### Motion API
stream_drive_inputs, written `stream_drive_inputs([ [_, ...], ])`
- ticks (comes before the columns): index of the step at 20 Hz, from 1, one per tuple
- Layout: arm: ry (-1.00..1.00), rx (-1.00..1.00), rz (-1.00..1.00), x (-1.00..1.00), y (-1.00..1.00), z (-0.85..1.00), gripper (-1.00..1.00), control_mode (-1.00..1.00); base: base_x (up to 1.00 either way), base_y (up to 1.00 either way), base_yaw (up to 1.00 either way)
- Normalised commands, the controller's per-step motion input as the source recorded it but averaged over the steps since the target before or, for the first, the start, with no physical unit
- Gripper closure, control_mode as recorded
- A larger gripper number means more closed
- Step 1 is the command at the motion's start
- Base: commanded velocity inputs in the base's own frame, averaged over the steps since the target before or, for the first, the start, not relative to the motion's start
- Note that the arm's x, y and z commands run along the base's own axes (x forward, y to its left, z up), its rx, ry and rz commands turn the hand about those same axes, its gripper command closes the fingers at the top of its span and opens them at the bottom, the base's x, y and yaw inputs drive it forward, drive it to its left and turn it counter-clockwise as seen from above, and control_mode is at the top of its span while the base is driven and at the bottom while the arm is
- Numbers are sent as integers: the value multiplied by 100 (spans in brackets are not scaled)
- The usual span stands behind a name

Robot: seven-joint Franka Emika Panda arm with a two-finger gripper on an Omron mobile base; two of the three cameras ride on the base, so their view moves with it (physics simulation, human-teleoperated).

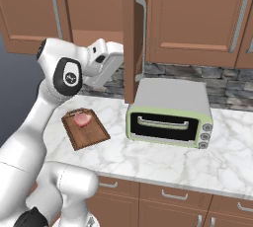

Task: Open the cabinet, retrieve the rolling pin, and place it next to the meat on the cutting board to prepare for tenderizing.

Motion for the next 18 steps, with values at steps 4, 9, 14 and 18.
stream_drive_inputs([
  [4,-4,0,1,-50,44,-8,-100,-100,0,0,0],
  [9,-7,0,0,-40,94,-8,-100,-100,0,0,0],
  [14,-14,5,0,-28,97,-3,-100,-100,0,0,0],
  [18,-15,12,0,-2,80,0,-100,-100,0,0,0],
])
